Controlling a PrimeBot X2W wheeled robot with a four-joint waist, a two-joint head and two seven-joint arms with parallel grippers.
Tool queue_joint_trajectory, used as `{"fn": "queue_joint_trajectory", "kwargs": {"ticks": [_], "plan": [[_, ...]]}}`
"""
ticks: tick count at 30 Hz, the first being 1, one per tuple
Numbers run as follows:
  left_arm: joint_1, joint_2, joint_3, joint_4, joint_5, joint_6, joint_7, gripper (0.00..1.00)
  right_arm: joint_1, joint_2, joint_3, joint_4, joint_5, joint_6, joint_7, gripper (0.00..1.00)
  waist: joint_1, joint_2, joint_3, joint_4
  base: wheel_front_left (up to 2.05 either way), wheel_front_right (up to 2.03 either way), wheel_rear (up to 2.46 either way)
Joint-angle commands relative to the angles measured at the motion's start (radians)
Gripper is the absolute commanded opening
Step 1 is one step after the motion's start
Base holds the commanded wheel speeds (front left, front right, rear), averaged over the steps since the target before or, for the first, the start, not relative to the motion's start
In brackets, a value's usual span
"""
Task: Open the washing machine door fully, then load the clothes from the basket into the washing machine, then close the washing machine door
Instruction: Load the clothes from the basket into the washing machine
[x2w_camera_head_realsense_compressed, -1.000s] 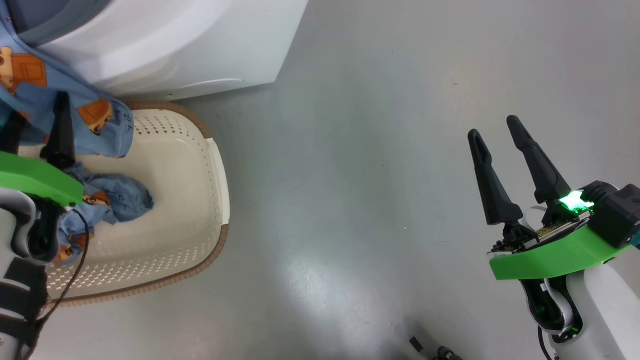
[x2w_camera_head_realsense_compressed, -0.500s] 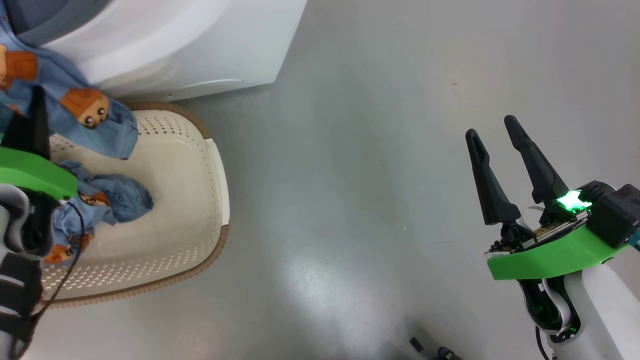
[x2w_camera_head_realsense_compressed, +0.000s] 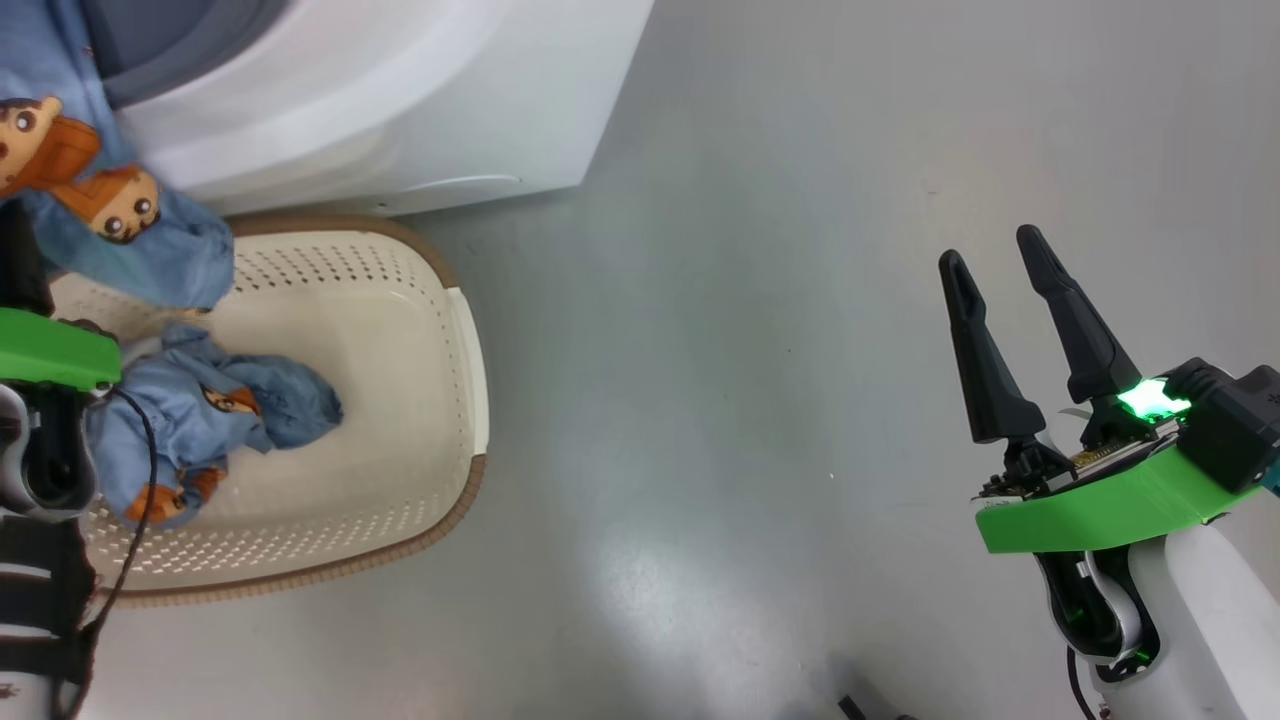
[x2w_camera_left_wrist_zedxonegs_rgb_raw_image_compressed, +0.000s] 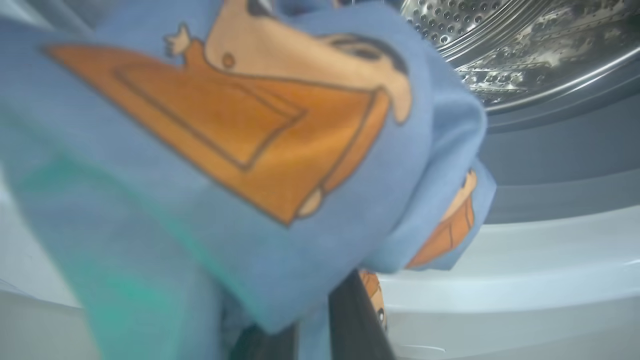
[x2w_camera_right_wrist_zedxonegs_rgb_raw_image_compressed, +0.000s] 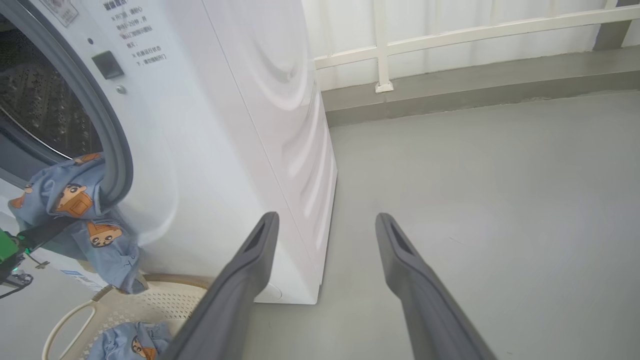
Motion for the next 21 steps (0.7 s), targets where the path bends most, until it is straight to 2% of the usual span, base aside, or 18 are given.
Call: {"fn": "queue_joint_trajectory", "kwargs": {"ticks": [1, 6, 12, 18, 21], "plan": [[0.027, 0.032, 0.069, -0.049, 0.044, -0.002, -0.006, 0.0, 0.001, -0.006, 0.015, -0.016, -0.005, 0.005, -0.009, 1.0, 0.0, 0.0, -0.015, 0.009, 0.0, 0.0, 0.0], [0.074, -0.016, 0.178, -0.151, 0.172, -0.002, -0.006, 0.0, -0.001, -0.002, 0.022, -0.005, -0.001, 0.005, -0.009, 1.0, 0.0, 0.0, -0.041, 0.011, 0.0, 0.0, 0.0], [0.096, -0.046, 0.232, -0.252, 0.263, -0.002, -0.006, 0.0, 0.002, 0.006, 0.024, -0.001, 0.006, 0.005, -0.009, 1.0, 0.0, 0.0, -0.059, 0.007, 0.0, 0.0, 0.0], [0.092, -0.054, 0.225, -0.324, 0.321, -0.002, -0.006, 0.0, 0.01, 0.018, 0.028, 0.004, 0.014, 0.005, -0.009, 1.0, 0.0, 0.0, -0.076, -0.002, 0.0, 0.0, 0.0], [0.069, -0.042, 0.205, -0.311, 0.335, -0.002, -0.006, 0.0, 0.012, 0.024, 0.032, 0.006, 0.017, 0.005, -0.009, 1.0, 0.0, 0.0, -0.08, -0.009, 0.0, 0.0, 0.0]]}}
